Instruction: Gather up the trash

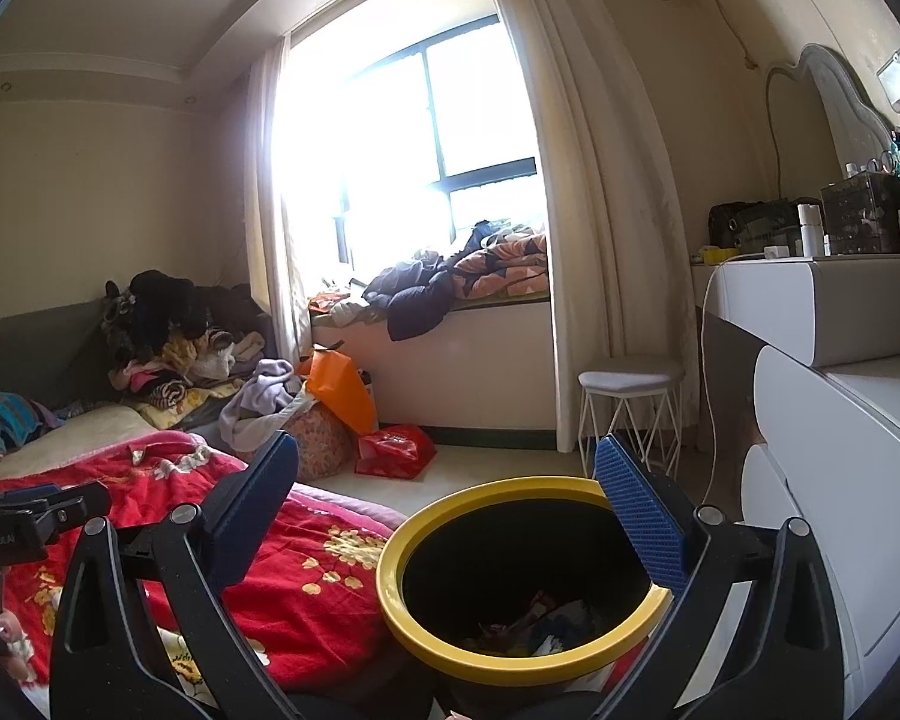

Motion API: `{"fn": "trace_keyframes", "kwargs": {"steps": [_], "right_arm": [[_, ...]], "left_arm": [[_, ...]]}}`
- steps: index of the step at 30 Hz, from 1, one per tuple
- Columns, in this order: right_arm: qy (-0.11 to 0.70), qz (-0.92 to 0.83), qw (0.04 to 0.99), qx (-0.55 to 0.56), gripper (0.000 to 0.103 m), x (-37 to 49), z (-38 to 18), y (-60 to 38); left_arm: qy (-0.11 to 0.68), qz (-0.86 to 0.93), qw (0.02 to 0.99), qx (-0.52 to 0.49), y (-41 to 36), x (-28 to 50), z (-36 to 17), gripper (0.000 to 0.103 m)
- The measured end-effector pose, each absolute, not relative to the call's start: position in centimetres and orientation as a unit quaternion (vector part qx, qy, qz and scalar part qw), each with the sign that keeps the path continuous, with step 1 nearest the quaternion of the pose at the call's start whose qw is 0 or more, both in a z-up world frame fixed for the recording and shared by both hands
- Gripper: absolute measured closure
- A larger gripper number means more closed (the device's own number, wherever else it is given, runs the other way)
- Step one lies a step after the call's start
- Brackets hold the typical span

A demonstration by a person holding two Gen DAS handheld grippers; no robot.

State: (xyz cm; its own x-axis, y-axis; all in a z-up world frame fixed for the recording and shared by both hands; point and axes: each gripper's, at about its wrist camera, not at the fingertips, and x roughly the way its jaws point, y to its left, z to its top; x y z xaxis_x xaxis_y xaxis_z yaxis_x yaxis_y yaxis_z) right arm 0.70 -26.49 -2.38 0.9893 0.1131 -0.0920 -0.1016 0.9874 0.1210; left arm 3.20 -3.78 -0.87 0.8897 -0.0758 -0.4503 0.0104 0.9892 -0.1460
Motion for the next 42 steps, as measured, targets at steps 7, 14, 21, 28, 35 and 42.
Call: {"fn": "trace_keyframes", "kwargs": {"steps": [7,14,21,28,35,42], "right_arm": [[0.050,0.053,0.996,0.058,0.006,0.6,-2.5,-26.5],[0.050,0.054,0.996,0.059,0.006,0.6,-2.5,-26.5],[0.053,0.055,0.995,0.061,0.006,0.6,-2.4,-26.4],[0.098,0.096,0.988,0.070,0.006,2.1,-1.5,-23.9],[0.163,0.264,0.950,0.023,0.006,4.9,1.3,-12.5],[0.337,0.470,0.807,-0.121,0.006,5.7,-5.5,12.3]], "left_arm": [[0.234,-0.022,0.970,-0.069,-3.8,3.2,-0.9,0.010],[0.235,-0.022,0.969,-0.069,-3.8,3.2,-0.9,0.010],[0.239,-0.022,0.968,-0.070,-3.6,3.2,-0.9,0.010],[0.259,0.008,0.961,-0.096,-1.0,3.3,-0.9,0.010],[0.298,0.135,0.930,-0.167,10.3,0.7,-3.0,0.010],[0.328,0.390,0.838,-0.197,26.8,-7.2,-9.4,0.010]]}}
